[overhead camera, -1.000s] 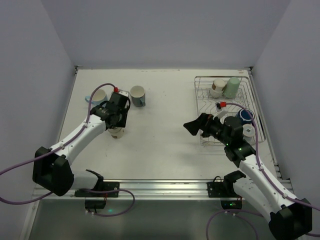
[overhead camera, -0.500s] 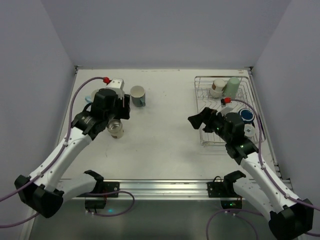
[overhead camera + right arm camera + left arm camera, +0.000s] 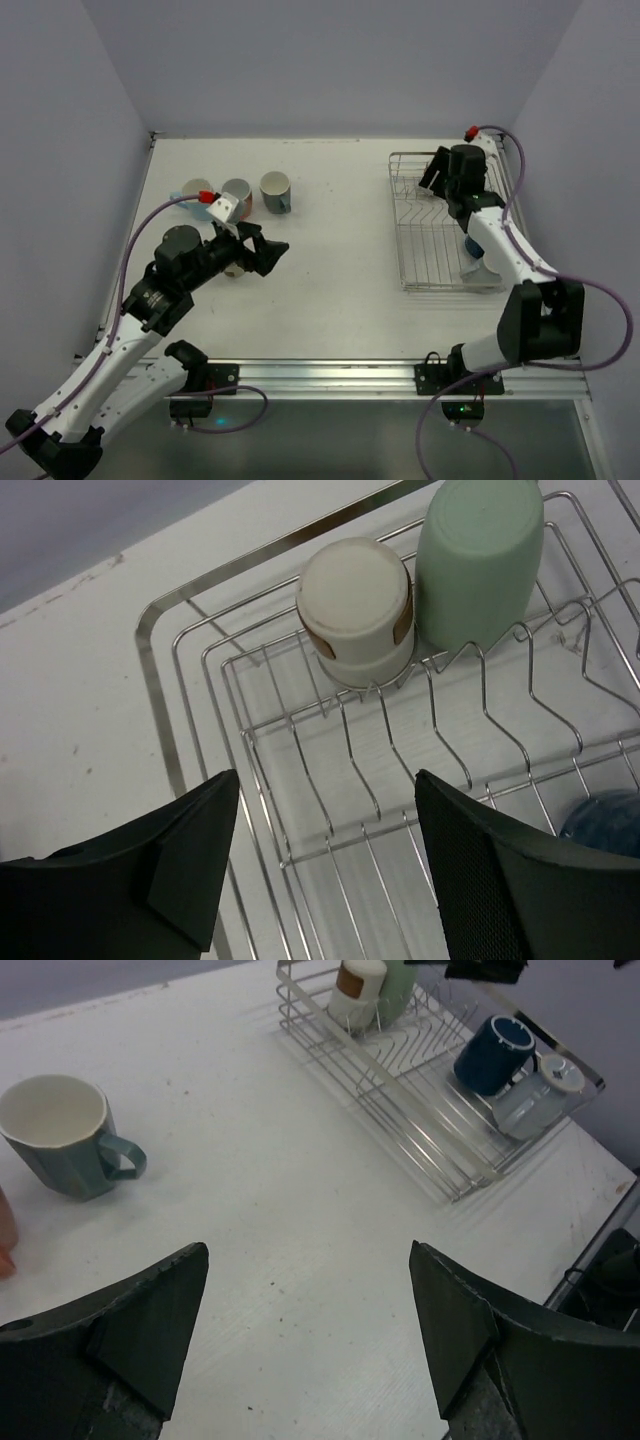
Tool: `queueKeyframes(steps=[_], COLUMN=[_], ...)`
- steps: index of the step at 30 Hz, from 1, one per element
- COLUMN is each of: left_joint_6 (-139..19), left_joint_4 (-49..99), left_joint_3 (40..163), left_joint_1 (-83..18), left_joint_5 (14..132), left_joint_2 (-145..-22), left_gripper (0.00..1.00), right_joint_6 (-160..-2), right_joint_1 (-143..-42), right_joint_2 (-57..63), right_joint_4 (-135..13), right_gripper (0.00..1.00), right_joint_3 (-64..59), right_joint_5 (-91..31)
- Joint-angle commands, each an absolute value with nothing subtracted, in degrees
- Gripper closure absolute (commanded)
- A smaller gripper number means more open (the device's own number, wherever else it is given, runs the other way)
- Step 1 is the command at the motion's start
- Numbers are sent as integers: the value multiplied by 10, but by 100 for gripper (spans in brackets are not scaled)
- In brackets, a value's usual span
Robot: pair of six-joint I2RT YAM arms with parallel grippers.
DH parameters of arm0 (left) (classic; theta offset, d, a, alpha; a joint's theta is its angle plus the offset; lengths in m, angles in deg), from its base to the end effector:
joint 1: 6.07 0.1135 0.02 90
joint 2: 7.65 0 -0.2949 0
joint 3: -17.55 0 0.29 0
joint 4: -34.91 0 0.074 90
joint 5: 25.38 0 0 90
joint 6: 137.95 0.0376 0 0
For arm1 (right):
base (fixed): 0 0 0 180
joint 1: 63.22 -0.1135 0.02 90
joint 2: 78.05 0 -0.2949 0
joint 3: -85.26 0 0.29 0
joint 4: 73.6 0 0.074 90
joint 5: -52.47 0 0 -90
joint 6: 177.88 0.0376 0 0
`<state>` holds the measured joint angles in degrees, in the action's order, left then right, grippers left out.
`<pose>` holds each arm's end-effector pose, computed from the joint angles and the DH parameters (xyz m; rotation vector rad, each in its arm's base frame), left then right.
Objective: Unload the cups from the dish rack
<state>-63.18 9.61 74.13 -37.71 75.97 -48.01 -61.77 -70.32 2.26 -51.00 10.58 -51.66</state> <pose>0.1521 -0.1024 0.3680 0.4040 1.7429 -0.7672 0.3547 0.0349 0.3235 0.4868 1.9903 0.1066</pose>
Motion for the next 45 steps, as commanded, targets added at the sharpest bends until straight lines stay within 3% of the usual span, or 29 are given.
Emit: queueKeyframes(steps=[1, 8, 27, 31, 35, 45], left_joint_6=[-609, -591, -581, -579, -578, -635], left_joint_4=[131, 129, 122, 122, 122, 172], left_joint_3=[731, 726, 730, 730, 731, 742], left_joint_1=[-380, -379, -378, -376, -374, -374], left_joint_5=[808, 783, 772, 766, 761, 816], left_joint_2=[-468, -437, -461, -464, -470, -491], left_gripper=[13, 7, 6, 6, 6, 13], right_joint_6=[-657, -670, -704, -707, -709, -696], right_joint_1=[-697, -683, -664, -663, -664, -691], right_joint_2=[111, 264, 423, 424, 368, 158], right_joint_4=[-491, -436, -372, -381, -442, -563], right_gripper=[26, 15, 14, 27, 61, 65], right_joint_3=[21, -113, -281, -284, -220, -64], right_joint_5=[-569, -573, -586, -579, -570, -519])
